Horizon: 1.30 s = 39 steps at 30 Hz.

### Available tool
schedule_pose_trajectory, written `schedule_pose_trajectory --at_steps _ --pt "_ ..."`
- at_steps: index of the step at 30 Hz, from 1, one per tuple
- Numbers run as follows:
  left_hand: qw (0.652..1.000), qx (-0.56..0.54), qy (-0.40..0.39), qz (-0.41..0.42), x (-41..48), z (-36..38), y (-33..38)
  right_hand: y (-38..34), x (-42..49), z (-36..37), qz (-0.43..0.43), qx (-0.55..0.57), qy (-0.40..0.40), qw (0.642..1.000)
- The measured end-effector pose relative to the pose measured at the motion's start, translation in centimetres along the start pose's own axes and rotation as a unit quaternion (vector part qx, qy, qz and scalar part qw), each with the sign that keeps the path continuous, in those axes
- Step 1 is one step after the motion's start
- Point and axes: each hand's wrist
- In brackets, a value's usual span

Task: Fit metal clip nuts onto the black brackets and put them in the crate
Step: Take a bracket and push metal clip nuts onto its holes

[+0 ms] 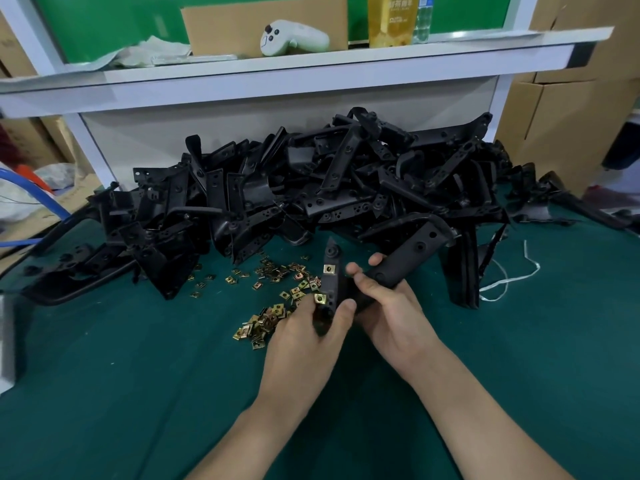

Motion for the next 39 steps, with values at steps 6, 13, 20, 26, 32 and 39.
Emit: schedule_pose_trajectory --at_steps 6,13,20,26,32,39 --pt "0.999 0.029 0.037 0.016 0.0 0.3 0.0 0.2 -0.1 0.8 0.004 0.003 -0.003 1.0" --pt "0.994 0.093 0.033 0.048 0.1 0.3 -0.5 0.4 -0.1 0.8 0.008 0.004 0.004 1.0" --pt "0.984 0.143 0.054 0.09 0.2 0.0 -0.3 0.6 -0.1 0.7 0.009 0.008 0.001 1.0" --pt "0.983 0.152 0.071 0.076 0.1 -0.1 0.1 0.5 -0.1 0.7 0.013 0.026 0.0 1.0" --pt "0.982 0.139 0.086 0.094 0.2 -0.4 0.6 0.4 -0.1 0.6 0.02 0.042 0.0 0.999" --pt "0.988 0.089 0.076 0.098 0.4 -1.0 0.8 0.5 -0.1 0.7 0.027 0.032 -0.009 0.999"
Point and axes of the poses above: each hand's wrist, its own x-axis towards the middle knuckle, its own z-axis out of the palm, y = z × x, and after that the axes turned 10 degrees about -x, right-handed
